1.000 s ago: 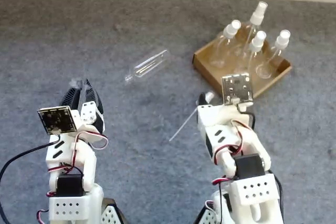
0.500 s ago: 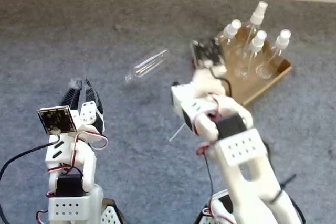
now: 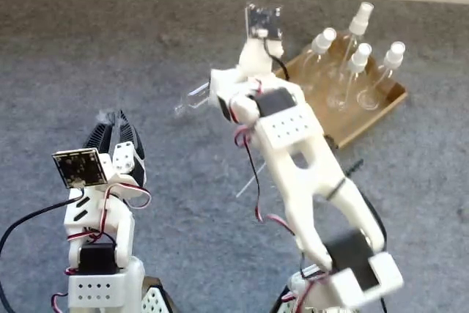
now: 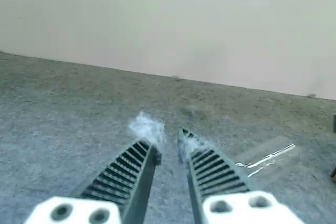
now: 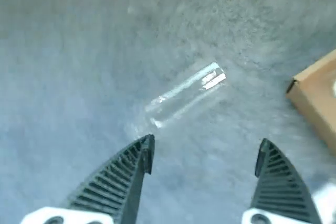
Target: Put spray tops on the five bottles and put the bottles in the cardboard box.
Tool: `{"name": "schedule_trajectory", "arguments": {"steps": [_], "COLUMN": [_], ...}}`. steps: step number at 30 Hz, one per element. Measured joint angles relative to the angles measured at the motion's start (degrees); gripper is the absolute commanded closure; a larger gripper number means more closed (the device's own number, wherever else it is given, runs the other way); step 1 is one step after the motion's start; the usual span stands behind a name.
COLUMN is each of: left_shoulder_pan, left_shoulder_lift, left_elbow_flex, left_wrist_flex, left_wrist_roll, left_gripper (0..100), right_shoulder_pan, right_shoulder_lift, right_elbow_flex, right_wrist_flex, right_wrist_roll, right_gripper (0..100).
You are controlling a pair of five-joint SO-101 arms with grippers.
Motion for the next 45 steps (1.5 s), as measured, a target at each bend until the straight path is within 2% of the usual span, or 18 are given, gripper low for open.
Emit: {"name": "schedule_trajectory", "arguments": {"steps": [5, 28, 33, 42, 45], "left_shoulder_pan": [0.00, 0.00, 0.00, 0.00, 0.00], "left_shoulder_lift": [0.00, 0.00, 0.00, 0.00, 0.00], "left_elbow_flex": [0.00, 0.00, 0.00, 0.00, 0.00], "left_wrist_flex": [0.00, 0.00, 0.00, 0.00, 0.00], "left_wrist_roll": [0.00, 0.00, 0.00, 0.00, 0.00], "left_gripper": [100, 100, 100, 100, 100], "right_shoulder_pan": [0.00, -2.11, -2.11, -1.93, -1.49], "right_shoulder_lift": [11.60, 55.03, 58.11, 58.02, 57.93], "right_elbow_flex": [-10.64, -49.14, -52.13, -53.98, -54.07], "right_wrist_flex": [0.00, 0.00, 2.02, 13.19, 15.38], "right_wrist_roll": [-9.14, -10.02, -10.02, -10.02, -6.51], "right_gripper": [72.1, 72.1, 72.4, 72.4, 72.4]}}
